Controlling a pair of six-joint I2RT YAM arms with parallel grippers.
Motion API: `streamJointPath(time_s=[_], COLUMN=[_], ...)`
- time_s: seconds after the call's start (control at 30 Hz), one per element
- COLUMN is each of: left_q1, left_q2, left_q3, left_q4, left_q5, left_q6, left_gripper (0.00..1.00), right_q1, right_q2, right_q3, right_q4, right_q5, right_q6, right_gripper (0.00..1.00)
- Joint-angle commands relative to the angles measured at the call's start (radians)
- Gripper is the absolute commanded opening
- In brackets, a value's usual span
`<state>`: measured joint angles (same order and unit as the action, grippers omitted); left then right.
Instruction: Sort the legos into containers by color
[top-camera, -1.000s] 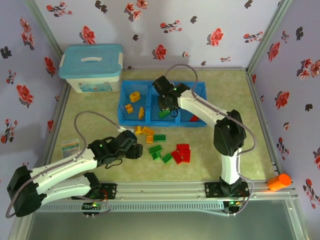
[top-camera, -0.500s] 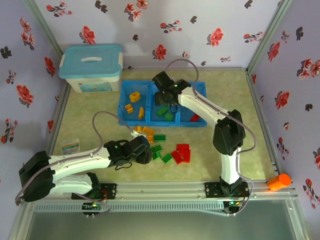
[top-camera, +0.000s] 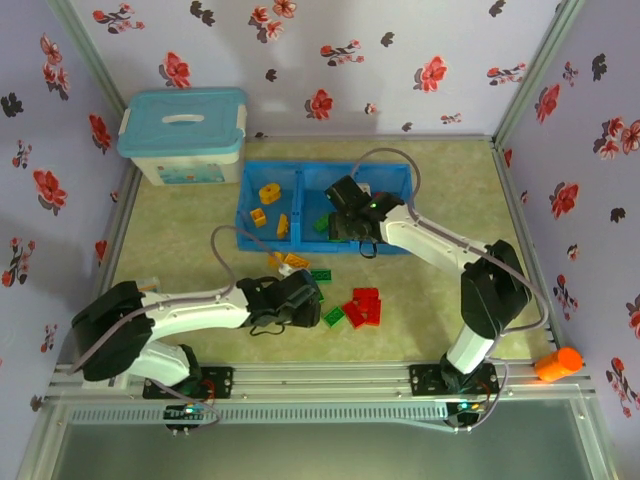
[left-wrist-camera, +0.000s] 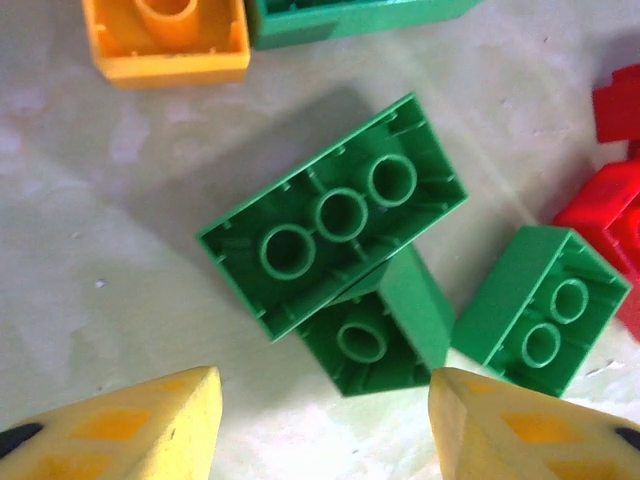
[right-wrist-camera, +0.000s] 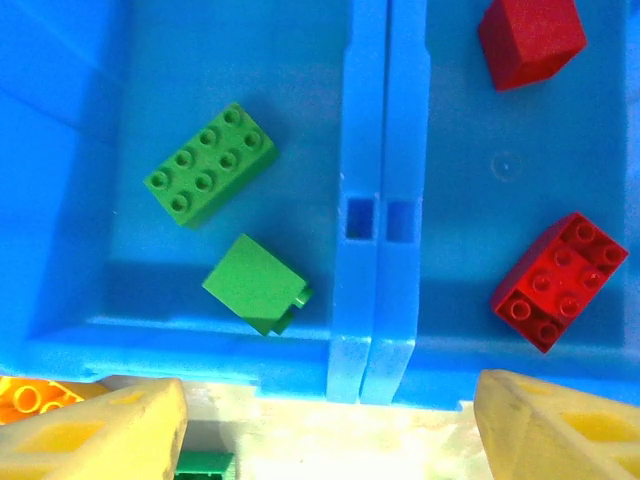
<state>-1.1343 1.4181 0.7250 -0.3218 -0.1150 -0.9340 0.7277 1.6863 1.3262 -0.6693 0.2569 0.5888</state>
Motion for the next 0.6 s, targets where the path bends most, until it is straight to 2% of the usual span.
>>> streamJointPath(time_s=[0.0, 0.27, 0.57], left_q1=[-0.007, -0.006, 0.0], left_q2=[0.036, 0.141, 0.158], left_q3=[0.043, 0.089, 0.085], left_q4=[0.017, -0.009, -0.067], left_q5=[0.01, 0.009, -0.041], left_q6=[-0.053, -0.066, -0.059], left_gripper=[0.57, 0.58, 0.54], right_q1=[0.006, 0.006, 0.005], right_q2=[-0.038, -0.079, -0.105], right_q3=[-0.041, -0.105, -0.175], right_q4=[0.047, 0.066, 0.103], right_q5=[-0.004, 0.004, -0.002], right_q6=[0.036, 0.046, 0.072], right_gripper=[0.75, 0.75, 0.74])
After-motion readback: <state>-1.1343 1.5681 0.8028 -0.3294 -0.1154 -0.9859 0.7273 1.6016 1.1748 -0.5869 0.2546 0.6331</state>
